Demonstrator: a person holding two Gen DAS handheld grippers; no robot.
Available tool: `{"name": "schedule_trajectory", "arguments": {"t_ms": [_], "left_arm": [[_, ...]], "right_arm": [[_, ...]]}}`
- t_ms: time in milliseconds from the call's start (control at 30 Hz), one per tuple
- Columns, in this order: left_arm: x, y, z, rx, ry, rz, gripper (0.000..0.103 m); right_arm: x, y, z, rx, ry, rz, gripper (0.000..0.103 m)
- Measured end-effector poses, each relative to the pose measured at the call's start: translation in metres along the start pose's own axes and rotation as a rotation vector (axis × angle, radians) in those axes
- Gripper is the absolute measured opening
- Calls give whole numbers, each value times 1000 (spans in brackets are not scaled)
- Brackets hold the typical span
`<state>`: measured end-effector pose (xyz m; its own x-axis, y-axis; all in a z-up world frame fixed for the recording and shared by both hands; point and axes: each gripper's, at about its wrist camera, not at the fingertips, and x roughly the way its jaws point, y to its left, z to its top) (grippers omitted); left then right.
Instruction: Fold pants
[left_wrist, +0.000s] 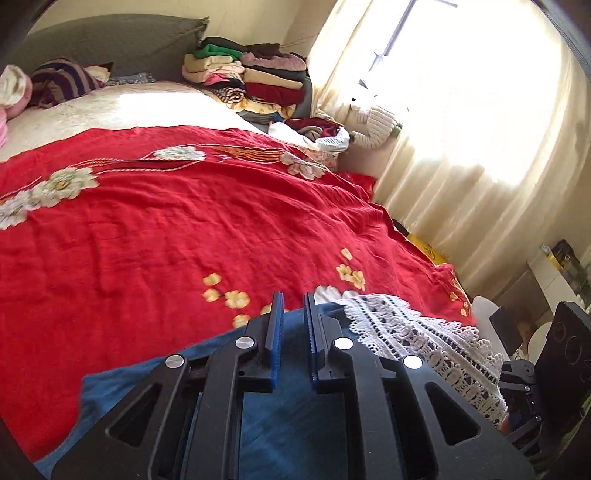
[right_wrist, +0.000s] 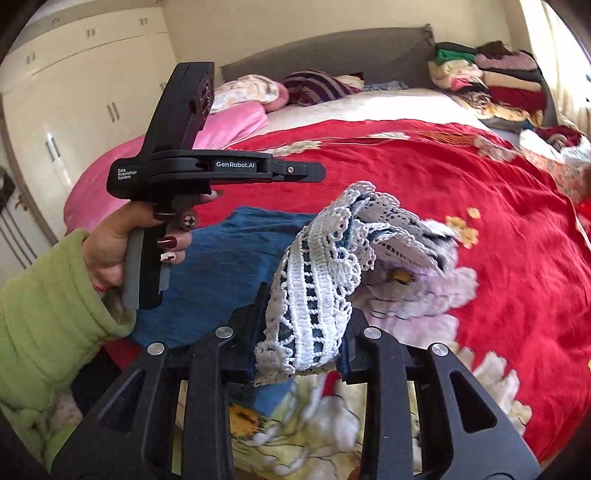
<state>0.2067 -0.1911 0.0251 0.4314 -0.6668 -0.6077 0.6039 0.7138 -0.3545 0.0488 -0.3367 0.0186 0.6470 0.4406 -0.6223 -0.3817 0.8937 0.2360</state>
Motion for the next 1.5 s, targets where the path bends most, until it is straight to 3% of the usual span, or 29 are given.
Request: {"name": "schedule_trajectory", "arguments": {"t_ms": [233,467,600,767,933,1033,1167,1367,1500], "left_arm": [[-45,57,-30,-170,-45,44,10],[-112,94,-54,-248,-109,105,12],[-126,110,-73,-302,-106,89,34],[-125,112,-84,-327,-104,43,47],[-117,99,-83,-302,-101,-8,61],[-109,97,-83,-290,-78,7,72],[-105,91,-80,-275,-67,29,72],[-94,37,-69,-88,-4,-44,72],[-79,1,-66,71,76,-11,72]], "right_arm": [[24,44,12,-121,40,-3,23],[62,117,3,-362,134,49,23],[83,142,-17,-469,201,36,24],[79,153,-26,-510,184,50,37],[62,148,-25,-495,145,91,46],[54,143,-25,-477,137,114,56],[34,133,-25,-437,110,144,64],[24,124,-33,-432,119,138,66],[18,113,-37,-402,129,144,66]]}}
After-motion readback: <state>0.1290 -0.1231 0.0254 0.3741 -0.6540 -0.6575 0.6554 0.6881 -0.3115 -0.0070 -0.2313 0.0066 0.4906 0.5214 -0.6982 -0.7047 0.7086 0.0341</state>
